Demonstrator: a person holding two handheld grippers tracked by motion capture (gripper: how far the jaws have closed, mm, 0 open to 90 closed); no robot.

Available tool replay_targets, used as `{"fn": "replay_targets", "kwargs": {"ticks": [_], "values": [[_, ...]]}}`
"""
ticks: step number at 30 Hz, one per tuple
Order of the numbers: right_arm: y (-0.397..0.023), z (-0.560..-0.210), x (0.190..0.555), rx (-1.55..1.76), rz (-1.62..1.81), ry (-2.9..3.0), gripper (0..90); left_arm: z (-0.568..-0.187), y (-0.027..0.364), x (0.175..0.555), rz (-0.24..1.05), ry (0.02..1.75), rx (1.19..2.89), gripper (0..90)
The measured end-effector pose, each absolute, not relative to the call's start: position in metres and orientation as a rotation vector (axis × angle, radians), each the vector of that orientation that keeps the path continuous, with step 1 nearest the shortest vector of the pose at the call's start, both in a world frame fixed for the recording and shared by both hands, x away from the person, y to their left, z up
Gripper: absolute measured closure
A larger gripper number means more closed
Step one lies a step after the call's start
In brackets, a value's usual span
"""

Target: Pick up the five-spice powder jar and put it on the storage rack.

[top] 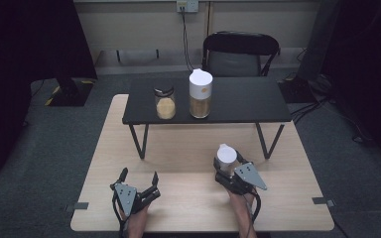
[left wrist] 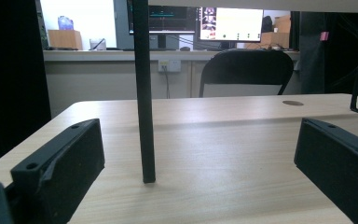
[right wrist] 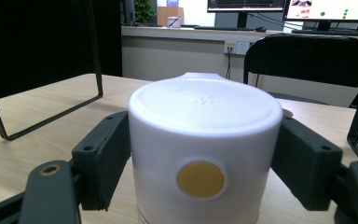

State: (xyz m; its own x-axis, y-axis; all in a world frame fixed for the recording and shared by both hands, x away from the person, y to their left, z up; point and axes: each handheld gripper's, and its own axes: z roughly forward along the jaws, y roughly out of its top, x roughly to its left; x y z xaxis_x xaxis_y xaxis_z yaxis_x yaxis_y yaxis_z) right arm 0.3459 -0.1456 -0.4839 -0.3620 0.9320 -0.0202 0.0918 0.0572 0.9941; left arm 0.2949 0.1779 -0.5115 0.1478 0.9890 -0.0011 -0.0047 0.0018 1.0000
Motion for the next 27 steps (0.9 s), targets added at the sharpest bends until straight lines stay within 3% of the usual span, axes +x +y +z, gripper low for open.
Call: {"fn": "replay_targets", "kwargs": {"ticks": [27], "values": [[-0.1445,-0.4860,0.3475,1.076,1.377,1.591,30.2,-0.5116,0.1779,0.2949,1.101,1.097,1.271,1.1]]}}
